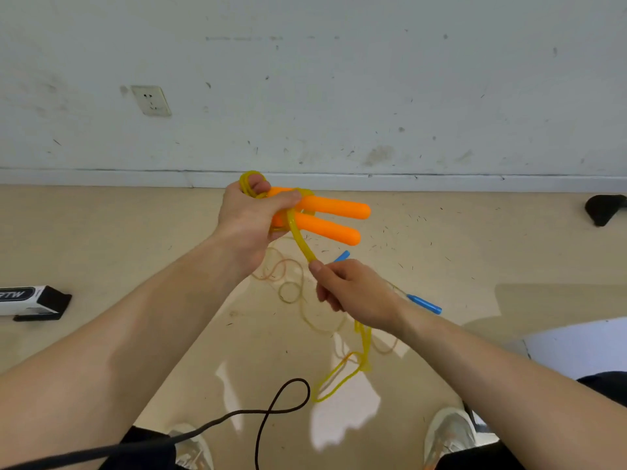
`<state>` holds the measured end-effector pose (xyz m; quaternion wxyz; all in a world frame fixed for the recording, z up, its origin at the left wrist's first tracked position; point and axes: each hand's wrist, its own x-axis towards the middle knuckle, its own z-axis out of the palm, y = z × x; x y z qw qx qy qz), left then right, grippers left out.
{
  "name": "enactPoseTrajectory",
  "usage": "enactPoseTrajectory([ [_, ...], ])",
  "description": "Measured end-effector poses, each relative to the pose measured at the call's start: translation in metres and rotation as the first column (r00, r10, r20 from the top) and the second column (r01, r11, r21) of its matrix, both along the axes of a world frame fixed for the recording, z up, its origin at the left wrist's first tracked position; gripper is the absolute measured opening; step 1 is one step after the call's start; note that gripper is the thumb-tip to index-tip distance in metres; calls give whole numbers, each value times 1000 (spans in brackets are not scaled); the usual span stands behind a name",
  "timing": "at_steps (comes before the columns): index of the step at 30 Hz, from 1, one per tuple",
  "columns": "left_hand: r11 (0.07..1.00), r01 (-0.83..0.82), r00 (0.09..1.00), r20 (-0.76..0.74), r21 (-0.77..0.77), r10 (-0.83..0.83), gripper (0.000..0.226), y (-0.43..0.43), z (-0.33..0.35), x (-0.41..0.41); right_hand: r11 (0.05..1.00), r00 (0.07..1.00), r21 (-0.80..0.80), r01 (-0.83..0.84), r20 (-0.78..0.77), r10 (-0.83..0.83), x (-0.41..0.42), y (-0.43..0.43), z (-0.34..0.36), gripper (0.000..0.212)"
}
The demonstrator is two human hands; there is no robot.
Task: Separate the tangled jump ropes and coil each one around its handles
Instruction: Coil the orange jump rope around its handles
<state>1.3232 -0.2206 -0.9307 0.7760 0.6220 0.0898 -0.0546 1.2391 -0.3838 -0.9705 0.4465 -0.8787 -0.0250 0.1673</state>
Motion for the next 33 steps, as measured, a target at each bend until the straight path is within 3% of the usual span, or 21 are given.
enactPoseTrajectory([
  [3,979,201,980,20,-28,-200,42,2,7,-7,996,997,-82,-44,65,49,14,-17,1,47],
  [7,902,431,901,44,-3,-431,43,9,14,-13,995,993,33,-93,69,91,26,-35,8,29],
  [10,816,571,816,48,88,-576,44,15,20,-14,996,995,43,-80,59,78,31,-44,12,38],
  [15,752,603,782,-9,265,-623,63,23,23,-15,997,999,63,-39,33,37,33,-52,20,45],
  [19,673,501,795,19,544,-607,70,21,22,-18,978,999,209,-18,-28,24,32,-51,31,36],
  [23,655,292,838,143,697,-526,71,17,15,-16,931,998,363,45,-60,-25,25,-37,39,30],
  [26,684,117,854,279,720,-439,71,15,9,-14,885,994,455,97,-88,-63,18,-24,40,29],
  [30,725,-132,846,458,676,-273,70,9,3,-14,842,990,535,68,-144,12,6,-9,40,34],
  [33,774,-254,835,535,581,-128,70,3,-6,-17,856,999,516,39,-39,-22,-1,5,35,35],
])
